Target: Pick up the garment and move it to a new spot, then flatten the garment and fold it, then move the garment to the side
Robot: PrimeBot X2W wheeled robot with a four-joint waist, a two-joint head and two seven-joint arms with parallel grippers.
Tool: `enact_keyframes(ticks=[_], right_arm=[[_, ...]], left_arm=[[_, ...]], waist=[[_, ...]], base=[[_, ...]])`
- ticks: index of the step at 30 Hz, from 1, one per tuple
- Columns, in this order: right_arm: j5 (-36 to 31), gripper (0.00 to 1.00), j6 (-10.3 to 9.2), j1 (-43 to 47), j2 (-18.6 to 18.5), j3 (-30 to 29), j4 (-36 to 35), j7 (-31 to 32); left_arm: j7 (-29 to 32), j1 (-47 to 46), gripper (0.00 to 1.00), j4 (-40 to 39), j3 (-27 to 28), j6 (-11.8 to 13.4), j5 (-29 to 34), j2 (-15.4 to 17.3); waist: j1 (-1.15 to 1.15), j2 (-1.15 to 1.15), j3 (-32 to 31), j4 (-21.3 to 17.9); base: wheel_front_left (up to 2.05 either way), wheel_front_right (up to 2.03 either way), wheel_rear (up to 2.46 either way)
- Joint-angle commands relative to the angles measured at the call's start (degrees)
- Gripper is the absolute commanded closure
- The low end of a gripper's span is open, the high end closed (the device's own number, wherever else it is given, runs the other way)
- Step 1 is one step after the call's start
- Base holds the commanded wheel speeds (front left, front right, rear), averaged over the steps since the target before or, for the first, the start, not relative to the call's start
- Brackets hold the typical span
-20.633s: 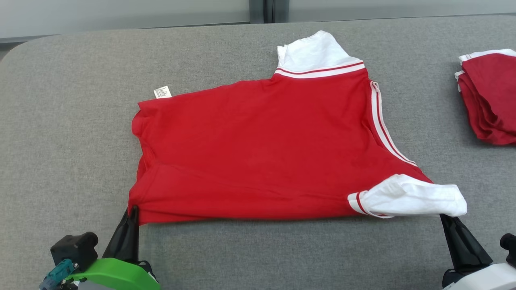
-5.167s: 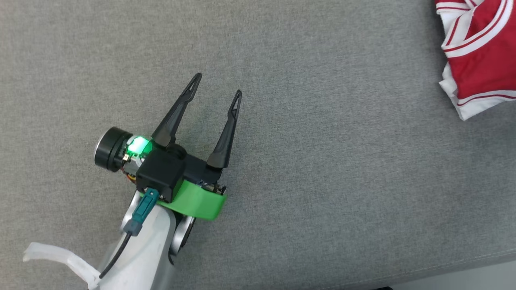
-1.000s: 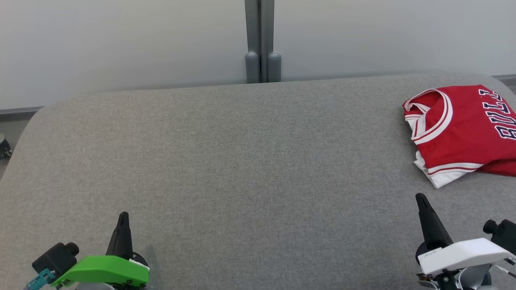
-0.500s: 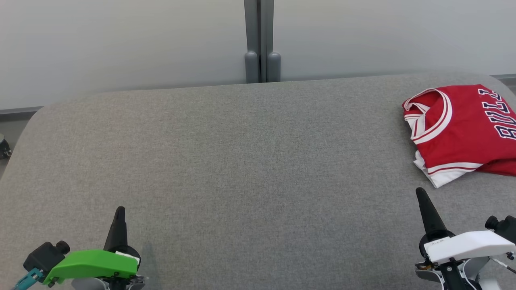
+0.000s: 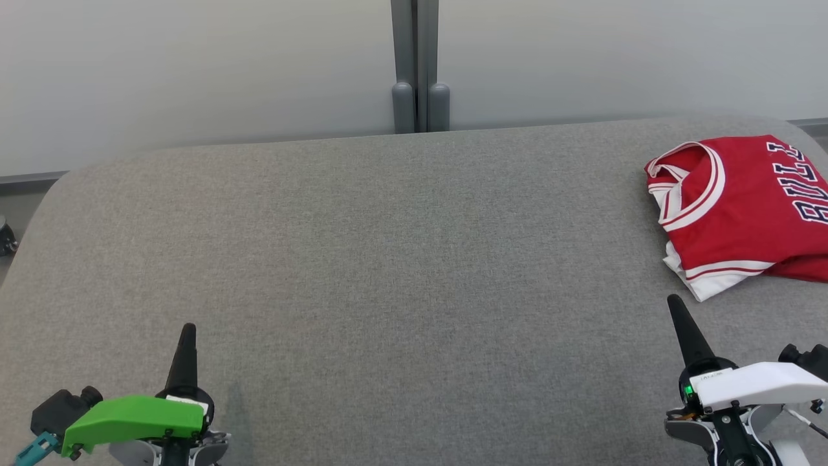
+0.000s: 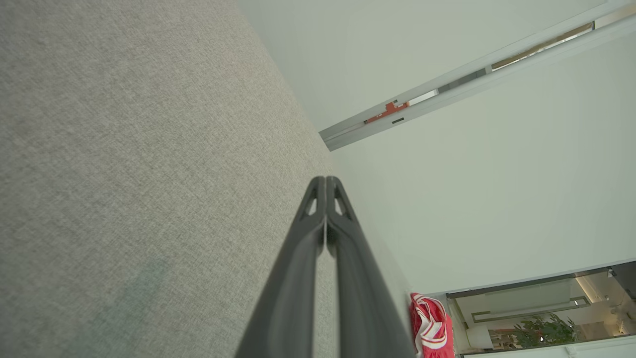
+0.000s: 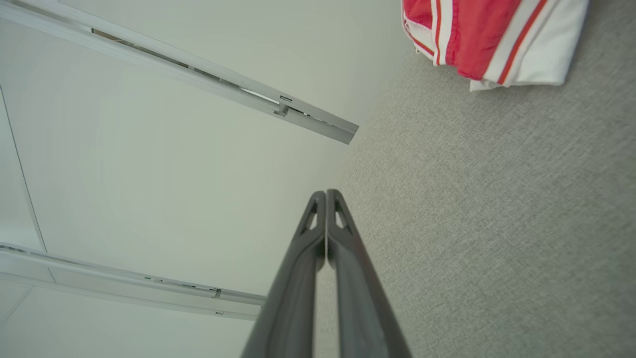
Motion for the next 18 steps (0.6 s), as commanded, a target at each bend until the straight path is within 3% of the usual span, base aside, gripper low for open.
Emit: enact_keyframes(ticks=[1,18], right_arm=[[1.5,1.0,-0.02,-1.5,0.0,-0.2,0.0,0.4],[9.8,1.0,-0.02,-3.4,0.3,-1.0,2.2,1.7]], left_arm=[[0.3,-1.5,1.0,-0.2,0.6,-0.5,-1.6,0.0],[2.7,-2.4,1.0,0.0,2.6,-1.7,-9.5,-0.8]], waist=[[0.0,0.0,0.0,0.0],[0.0,0.0,0.0,-0.1]], base=[[0.0,0.0,0.0],[0.0,0.0,0.0]])
